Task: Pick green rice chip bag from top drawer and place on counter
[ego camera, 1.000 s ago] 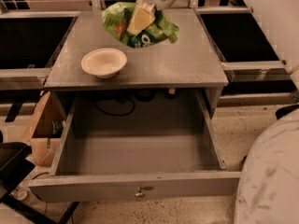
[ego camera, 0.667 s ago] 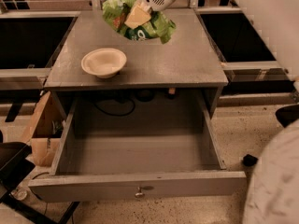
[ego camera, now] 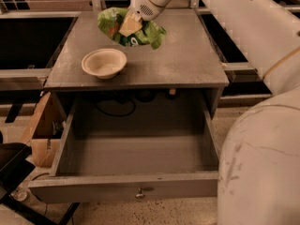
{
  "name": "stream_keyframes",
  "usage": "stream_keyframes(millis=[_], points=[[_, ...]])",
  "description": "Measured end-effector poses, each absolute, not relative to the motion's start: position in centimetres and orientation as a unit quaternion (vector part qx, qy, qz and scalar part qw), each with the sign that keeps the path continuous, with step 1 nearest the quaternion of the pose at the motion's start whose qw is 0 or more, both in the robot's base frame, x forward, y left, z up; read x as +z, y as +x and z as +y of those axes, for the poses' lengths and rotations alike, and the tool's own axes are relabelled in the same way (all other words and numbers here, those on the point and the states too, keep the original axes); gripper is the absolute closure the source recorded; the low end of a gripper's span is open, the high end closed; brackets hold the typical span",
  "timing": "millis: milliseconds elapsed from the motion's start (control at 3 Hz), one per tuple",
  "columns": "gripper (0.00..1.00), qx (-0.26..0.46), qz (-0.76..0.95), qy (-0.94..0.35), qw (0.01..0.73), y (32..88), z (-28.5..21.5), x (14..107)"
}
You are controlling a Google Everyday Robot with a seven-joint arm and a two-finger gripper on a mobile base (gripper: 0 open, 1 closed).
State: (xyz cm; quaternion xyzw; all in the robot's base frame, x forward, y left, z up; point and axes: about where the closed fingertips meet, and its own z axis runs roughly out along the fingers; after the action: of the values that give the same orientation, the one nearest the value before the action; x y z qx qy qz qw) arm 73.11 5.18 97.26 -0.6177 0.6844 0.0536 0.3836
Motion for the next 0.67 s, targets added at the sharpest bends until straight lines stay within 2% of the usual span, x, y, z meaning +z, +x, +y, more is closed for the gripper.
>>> stream_keyframes(millis=[667], points=[[1.0,-0.041,0.72,-0.562,0.404,81.6,4.4,97.8]])
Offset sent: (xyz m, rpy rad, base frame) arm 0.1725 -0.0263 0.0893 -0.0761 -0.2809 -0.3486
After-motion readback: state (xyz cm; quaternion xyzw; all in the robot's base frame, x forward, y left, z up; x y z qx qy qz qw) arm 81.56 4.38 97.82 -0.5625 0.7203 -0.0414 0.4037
